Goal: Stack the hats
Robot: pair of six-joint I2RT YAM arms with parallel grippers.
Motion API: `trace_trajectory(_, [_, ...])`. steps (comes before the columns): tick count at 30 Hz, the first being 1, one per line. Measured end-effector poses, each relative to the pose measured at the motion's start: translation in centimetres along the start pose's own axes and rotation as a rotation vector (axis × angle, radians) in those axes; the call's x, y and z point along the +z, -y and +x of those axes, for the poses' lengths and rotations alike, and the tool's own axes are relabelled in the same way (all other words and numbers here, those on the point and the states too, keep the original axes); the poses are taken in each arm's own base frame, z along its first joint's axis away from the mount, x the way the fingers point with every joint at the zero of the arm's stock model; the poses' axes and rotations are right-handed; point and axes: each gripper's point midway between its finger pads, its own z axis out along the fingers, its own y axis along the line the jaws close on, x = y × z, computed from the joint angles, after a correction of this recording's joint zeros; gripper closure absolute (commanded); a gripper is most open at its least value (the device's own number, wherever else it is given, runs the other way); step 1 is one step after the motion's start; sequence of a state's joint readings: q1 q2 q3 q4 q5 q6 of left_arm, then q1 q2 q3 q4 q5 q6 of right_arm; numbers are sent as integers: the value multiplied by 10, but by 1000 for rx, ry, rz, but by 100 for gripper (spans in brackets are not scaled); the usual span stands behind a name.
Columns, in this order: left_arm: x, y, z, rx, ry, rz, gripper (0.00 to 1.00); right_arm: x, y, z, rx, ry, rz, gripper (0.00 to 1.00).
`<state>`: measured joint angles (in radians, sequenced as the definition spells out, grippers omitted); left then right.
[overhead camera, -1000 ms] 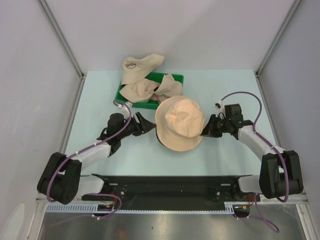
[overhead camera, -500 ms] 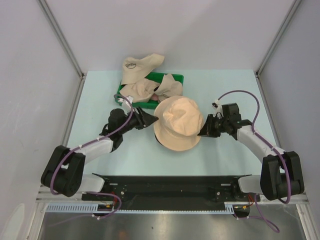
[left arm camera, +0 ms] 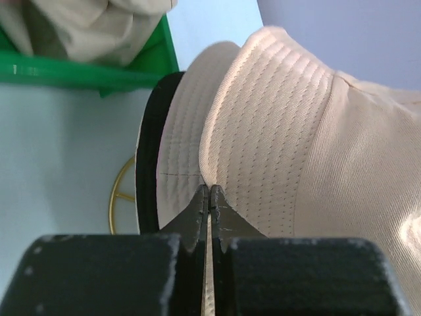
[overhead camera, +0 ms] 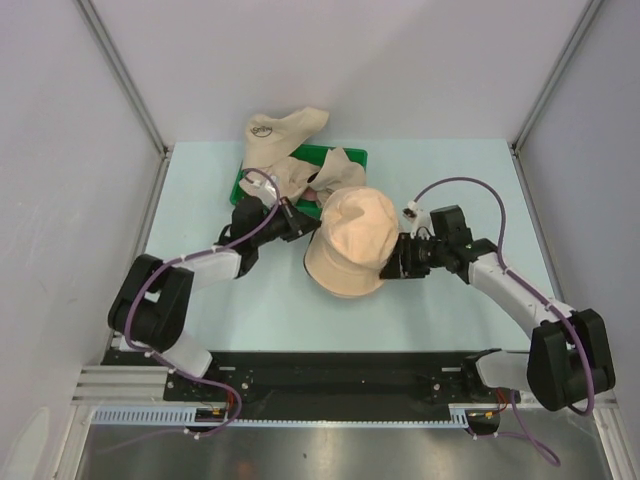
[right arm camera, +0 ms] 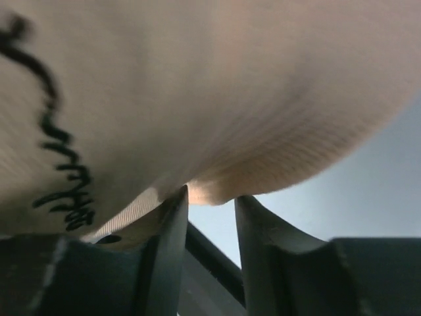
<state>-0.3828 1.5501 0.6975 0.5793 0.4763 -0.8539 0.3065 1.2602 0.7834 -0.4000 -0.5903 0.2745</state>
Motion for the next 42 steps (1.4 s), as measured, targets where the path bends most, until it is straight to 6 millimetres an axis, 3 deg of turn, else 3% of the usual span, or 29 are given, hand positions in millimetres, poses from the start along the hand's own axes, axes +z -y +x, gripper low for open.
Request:
trace_trajectory(2, [11,1,-8,17,-4,1,99,1,-12,4,-35,-25,-30,42])
trace_trajectory(3, [17,1,-12,30,-10,3,100,0,-16,5,-41,-34,-38,29])
trace_trajectory(5, [26,4,-18,59,-27,14,100,-6,-24,8,-49,-51,-49,21])
trace_trajectory(7, [34,7,-21,99,-50,34,100,-18,-28,7,-44,-39,-39,19])
trace_trajectory(10, [39,10,-19,157,-97,64,100,-53,-31,-10,-20,68,0,18])
trace_trajectory(14, [40,12,-14,215,-147,93,100,-109,-23,-55,48,312,58,18])
trace_trajectory(17, [39,12,-9,248,-176,106,100,-129,-13,-83,87,431,59,19])
trace_trajectory(20, [37,8,-4,269,-204,103,100,-122,-8,-102,109,454,9,19])
trace_trajectory(22, [35,4,0,277,-220,93,100,-106,3,-111,128,447,-24,19])
trace_trajectory(28, [34,0,3,288,-235,82,100,-64,30,-106,213,419,-128,17])
trace_trajectory(37, [34,-1,4,298,-238,80,100,-48,24,-123,182,442,-308,19])
trace_trajectory(40, [33,-2,5,298,-242,77,100,-39,25,-121,188,410,-343,27])
trace_trajectory(42, [32,-3,5,299,-243,75,100,-30,25,-115,202,371,-359,39])
